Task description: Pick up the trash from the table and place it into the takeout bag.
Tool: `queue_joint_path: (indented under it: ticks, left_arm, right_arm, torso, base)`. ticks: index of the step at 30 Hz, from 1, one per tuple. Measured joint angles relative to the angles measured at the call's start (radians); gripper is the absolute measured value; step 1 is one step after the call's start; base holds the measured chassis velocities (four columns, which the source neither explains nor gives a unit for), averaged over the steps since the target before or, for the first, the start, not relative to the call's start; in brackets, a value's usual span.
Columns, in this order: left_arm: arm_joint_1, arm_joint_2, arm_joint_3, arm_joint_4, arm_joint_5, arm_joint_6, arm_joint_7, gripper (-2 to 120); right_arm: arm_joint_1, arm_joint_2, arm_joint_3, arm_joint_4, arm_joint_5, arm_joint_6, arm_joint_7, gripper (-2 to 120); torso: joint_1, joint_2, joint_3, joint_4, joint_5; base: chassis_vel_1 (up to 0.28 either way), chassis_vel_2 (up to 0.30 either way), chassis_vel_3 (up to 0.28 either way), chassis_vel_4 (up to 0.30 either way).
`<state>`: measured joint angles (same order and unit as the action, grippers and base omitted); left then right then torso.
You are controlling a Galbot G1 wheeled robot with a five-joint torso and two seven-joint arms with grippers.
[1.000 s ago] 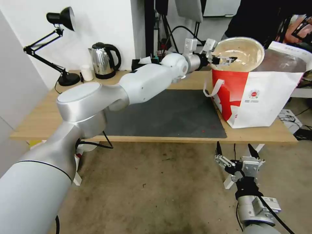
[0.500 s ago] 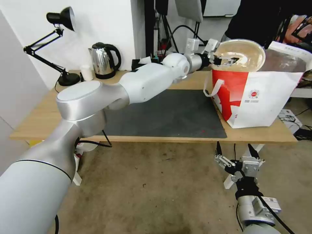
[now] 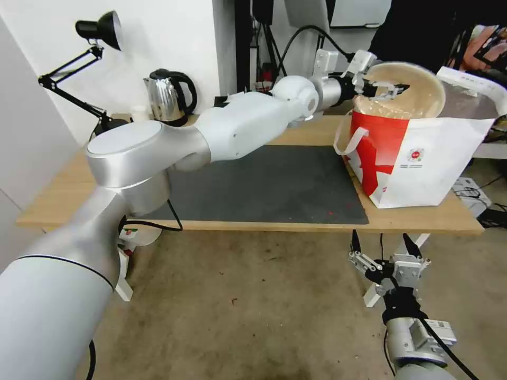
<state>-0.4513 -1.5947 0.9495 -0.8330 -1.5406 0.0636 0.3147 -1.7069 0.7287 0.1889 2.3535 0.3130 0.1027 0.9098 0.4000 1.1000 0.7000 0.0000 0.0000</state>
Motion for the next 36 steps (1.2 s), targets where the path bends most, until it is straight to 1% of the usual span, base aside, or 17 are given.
queue_joint_path:
  ticks: [11, 15, 20, 26, 31, 34, 35, 36]
  left_arm:
    - [-0.007, 0.0, 0.006, -0.045, -0.014, -0.003, -0.007, 100]
    - [-0.004, 0.0, 0.013, -0.047, -0.014, -0.004, -0.007, 100]
    - [0.004, 0.0, 0.02, -0.02, -0.01, 0.004, -0.005, 100]
    - [0.028, 0.001, 0.016, 0.04, 0.044, 0.007, 0.003, 100]
    - [0.038, 0.001, 0.01, 0.07, 0.085, 0.016, 0.013, 100]
    - [0.033, 0.001, 0.005, 0.084, 0.139, 0.039, -0.003, 100]
    - [0.033, 0.001, 0.005, 0.084, 0.139, 0.039, -0.003, 100]
    - [0.027, 0.001, 0.005, 0.083, 0.156, 0.053, -0.017, 100]
  right_arm:
    - [0.0, 0.0, 0.0, 0.0, 0.0, 0.0, 0.0, 100]
    - [0.0, 0.0, 0.0, 0.0, 0.0, 0.0, 0.0, 100]
    - [0.0, 0.0, 0.0, 0.0, 0.0, 0.0, 0.0, 100]
    - [0.0, 0.0, 0.0, 0.0, 0.0, 0.0, 0.0, 100]
    - [0.0, 0.0, 0.0, 0.0, 0.0, 0.0, 0.0, 100]
    - [0.0, 0.0, 0.0, 0.0, 0.0, 0.0, 0.0, 100]
    - [0.0, 0.0, 0.0, 0.0, 0.0, 0.0, 0.0, 100]
    - [0.0, 0.0, 0.0, 0.0, 0.0, 0.0, 0.0, 100]
  torso:
    - [0.0, 0.0, 0.0, 0.0, 0.0]
    - [0.0, 0.0, 0.0, 0.0, 0.0]
    - [0.0, 0.0, 0.0, 0.0, 0.0]
    - [0.0, 0.0, 0.0, 0.0001, -0.0001]
    - [0.0, 0.0, 0.0, 0.0, -0.0001]
    - [0.0, 0.0, 0.0, 0.0, -0.0001]
    - [0.0, 0.0, 0.0, 0.0, -0.0001]
    - [0.0, 0.0, 0.0, 0.0, -0.0001]
  base:
    - [0.0, 0.0, 0.0, 0.0]
    - [0.0, 0.0, 0.0, 0.0]
    - [0.0, 0.0, 0.0, 0.0]
    - [0.0, 0.0, 0.0, 0.0]
    - [0.0, 0.0, 0.0, 0.0]
    - [0.0, 0.0, 0.0, 0.0]
    - [0.0, 0.0, 0.0, 0.0]
    - [0.0, 0.0, 0.0, 0.0]
